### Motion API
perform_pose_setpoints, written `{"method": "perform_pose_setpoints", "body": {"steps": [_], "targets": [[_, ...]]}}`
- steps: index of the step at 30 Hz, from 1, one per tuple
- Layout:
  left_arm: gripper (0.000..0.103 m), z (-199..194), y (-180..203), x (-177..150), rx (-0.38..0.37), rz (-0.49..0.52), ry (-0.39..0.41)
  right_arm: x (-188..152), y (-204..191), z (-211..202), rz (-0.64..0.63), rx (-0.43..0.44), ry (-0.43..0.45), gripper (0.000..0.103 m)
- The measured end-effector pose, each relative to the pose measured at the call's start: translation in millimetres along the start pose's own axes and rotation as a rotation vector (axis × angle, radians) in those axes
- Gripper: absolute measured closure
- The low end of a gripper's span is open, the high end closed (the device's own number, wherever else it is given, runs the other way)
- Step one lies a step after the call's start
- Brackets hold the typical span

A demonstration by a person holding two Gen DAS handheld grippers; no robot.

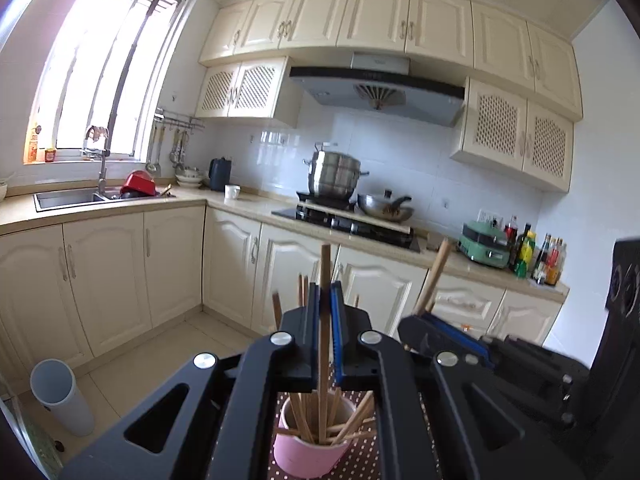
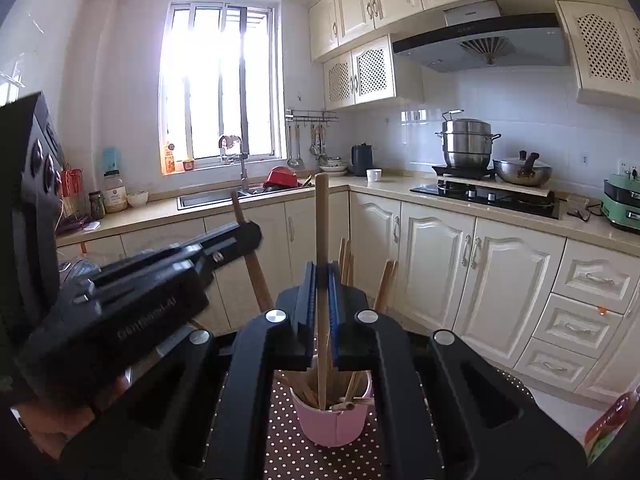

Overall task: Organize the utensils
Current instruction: 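Lower the chopsticks into the pink cup and open both grippers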

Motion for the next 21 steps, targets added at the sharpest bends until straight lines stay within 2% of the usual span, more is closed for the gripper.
{"method": "perform_pose_setpoints", "body": {"steps": [14, 17, 18, 20, 21], "targets": [[0.096, 29, 2, -43, 0.009, 0.042, -0.130, -28, 11, 11, 0.005, -0.018, -0.069, 0.097], [0.095, 33, 0, -46, -0.028, 0.035, -0.157, -35, 13, 14, -0.003, -0.025, -0.078, 0.097], [0.094, 34, -2, -47, -0.028, 0.034, -0.167, -36, 14, 15, -0.004, -0.025, -0.081, 0.097], [0.079, 33, -5, -48, 0.003, 0.032, -0.166, -39, 17, 17, 0.000, -0.028, -0.090, 0.096], [0.076, 32, -6, -48, 0.009, 0.029, -0.161, -40, 18, 17, 0.005, -0.026, -0.096, 0.096]]}}
Point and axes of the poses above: each gripper's, at about its wrist camera, not at the fingertips, and z roughly the way its jaws point, y to its right, x to its top, the point moved 2 cm from there along z, roughly the way its jaws point, and after that the axes turned 7 degrees about z, right-handed, at the moved point
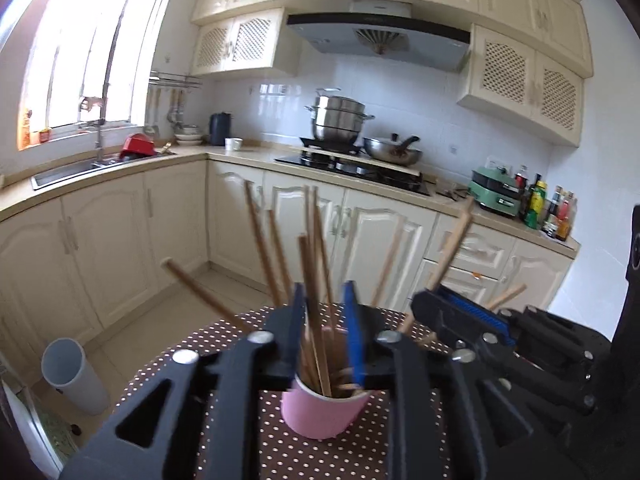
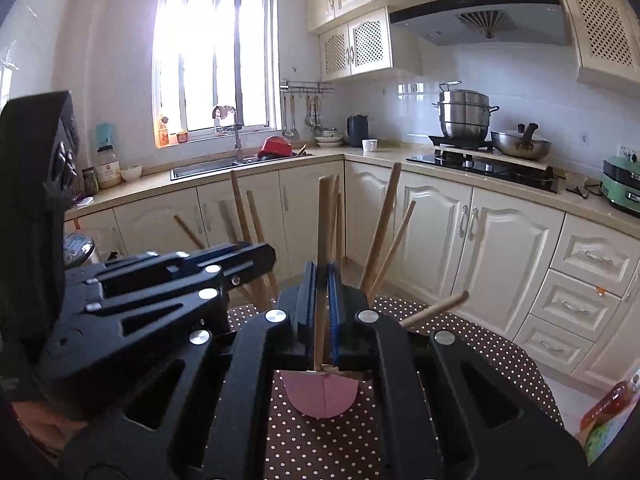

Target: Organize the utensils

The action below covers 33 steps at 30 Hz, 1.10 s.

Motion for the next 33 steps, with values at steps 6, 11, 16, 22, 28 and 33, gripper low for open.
{"method": "perform_pose_setpoints", "body": {"steps": [6, 11, 16, 22, 28, 33], "targets": [[0.055, -12, -6, 1, 0.015, -0.026, 0.016, 1, 3, -3, 0.030, 0.004, -0.001, 0.096], [0.033, -29, -13, 3, -0.013, -0.064, 0.027, 2, 3, -10, 0.030, -0.016, 0.009, 0.080], [0.032, -53, -11, 6, 0.022, -0.035, 0.054, 6, -1, -27, 0.028, -0.018, 0.044, 0.058], [0.030, -92, -7, 7, 0.056, -0.010, 0.086, 5, -3, -58, 0.017, -0.048, 0.074, 0.051], [0.029, -129, 2, -2, 0.124, 0.054, 0.086, -4, 3, -92, 0.057, -0.055, 0.086, 0.049], [0.029, -165, 15, -14, 0.174, 0.093, 0.109, -11, -6, -126, 0.071, -0.039, 0.107, 0.037]]}}
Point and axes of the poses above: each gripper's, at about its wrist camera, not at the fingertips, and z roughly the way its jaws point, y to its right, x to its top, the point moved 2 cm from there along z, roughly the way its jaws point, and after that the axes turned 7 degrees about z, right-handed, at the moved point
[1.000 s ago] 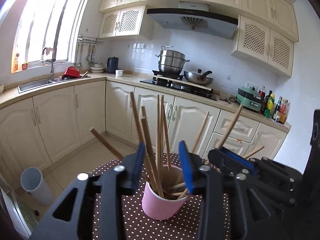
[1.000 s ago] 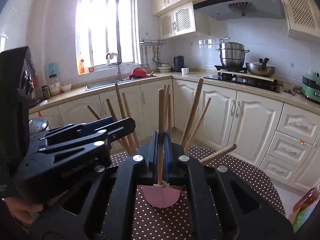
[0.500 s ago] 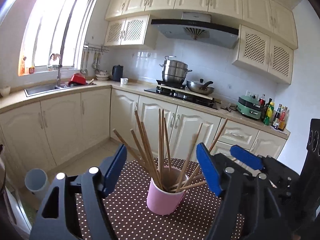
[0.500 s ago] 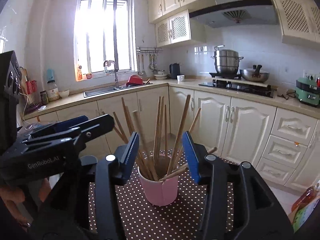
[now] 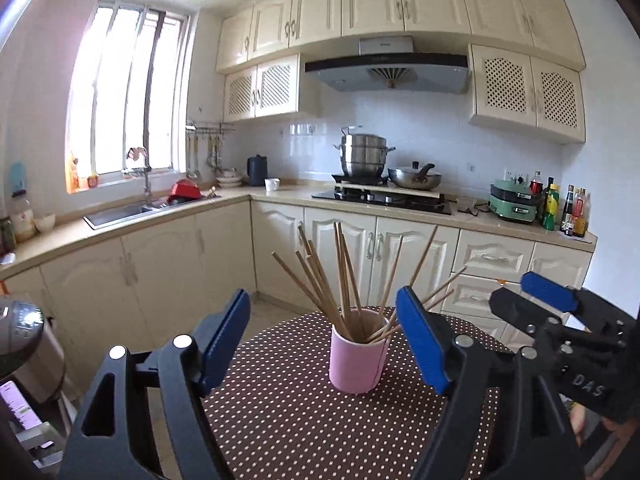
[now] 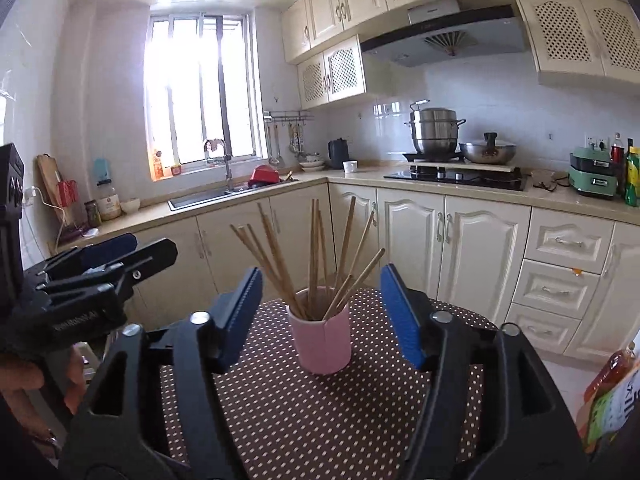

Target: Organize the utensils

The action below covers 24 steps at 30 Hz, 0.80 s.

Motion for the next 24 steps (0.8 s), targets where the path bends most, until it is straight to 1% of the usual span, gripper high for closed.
{"method": "perform_pose_setpoints", "body": {"steps": [1, 2, 6, 7, 9, 11, 14, 18, 21, 24], "targets": [[0.028, -8, 1, -1, 0.005, 0.005, 0.008, -1, -5, -8, -0.011, 0.003, 0.004, 0.036], [0.024, -17, 2, -1, 0.009, 0.010, 0.014, -3, -9, -15, -0.023, 0.006, 0.006, 0.035], [0.021, -48, 8, -4, 0.017, 0.014, 0.049, -8, -22, -40, -0.065, 0.008, 0.029, 0.026], [0.020, -53, 9, -5, 0.014, 0.012, 0.050, -8, -23, -45, -0.069, 0.006, 0.035, 0.023], [0.019, -63, 11, -7, 0.001, 0.008, 0.041, -8, -27, -58, -0.080, 0.006, 0.058, 0.020], [0.019, -72, 13, -9, 0.007, 0.015, 0.041, -7, -29, -66, -0.088, 0.002, 0.075, 0.015], [0.018, -85, 18, -11, 0.016, 0.020, 0.063, -8, -33, -78, -0.110, -0.018, 0.101, 0.012], [0.017, -102, 22, -10, 0.079, 0.032, 0.103, -11, -37, -87, -0.118, -0.026, 0.118, 0.011], [0.017, -111, 26, -8, 0.107, 0.046, 0.122, -12, -35, -92, -0.108, -0.023, 0.128, 0.011], [0.017, -116, 29, -5, 0.121, 0.053, 0.145, -12, -34, -94, -0.098, -0.024, 0.132, 0.010]]}}
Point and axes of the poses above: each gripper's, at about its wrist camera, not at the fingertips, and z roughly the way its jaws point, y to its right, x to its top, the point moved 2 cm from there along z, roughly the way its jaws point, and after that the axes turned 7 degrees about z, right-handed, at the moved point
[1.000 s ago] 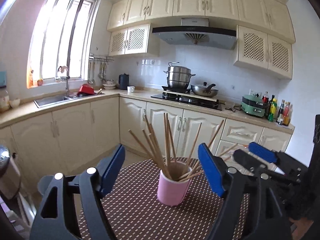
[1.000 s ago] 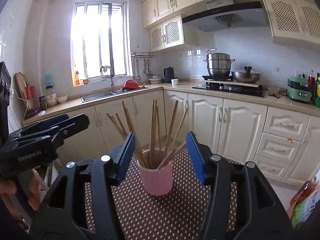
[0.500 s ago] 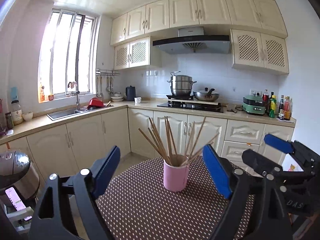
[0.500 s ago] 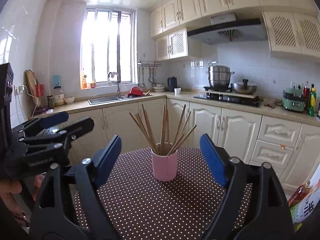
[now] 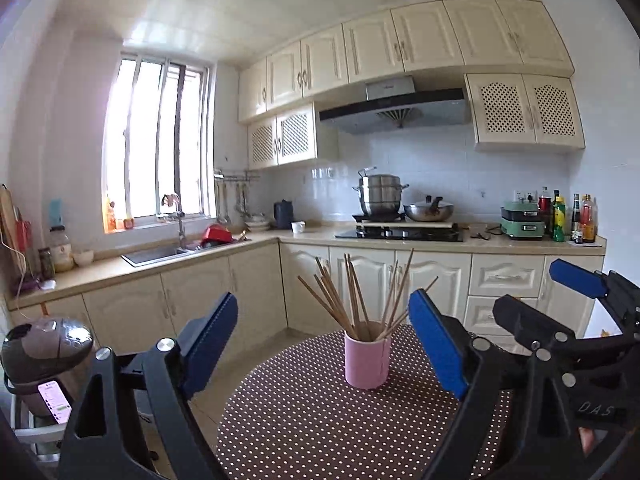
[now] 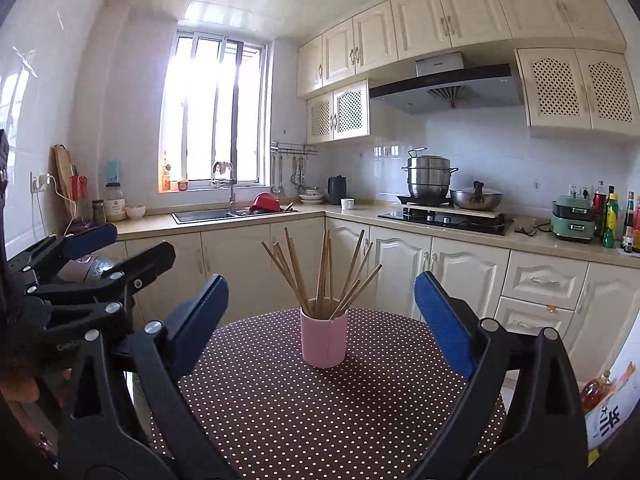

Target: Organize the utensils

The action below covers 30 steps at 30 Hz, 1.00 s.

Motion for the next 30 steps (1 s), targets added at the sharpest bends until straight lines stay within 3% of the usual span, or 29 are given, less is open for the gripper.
{"method": "perform_pose_setpoints", "body": {"steps": [30], "targets": [[0.017, -9.6, -5.1, -4.6, 0.033, -0.017, 0.027, -3.7, -3.5, -6.3, -0.009, -0.007, -0.002, 0.010]]}}
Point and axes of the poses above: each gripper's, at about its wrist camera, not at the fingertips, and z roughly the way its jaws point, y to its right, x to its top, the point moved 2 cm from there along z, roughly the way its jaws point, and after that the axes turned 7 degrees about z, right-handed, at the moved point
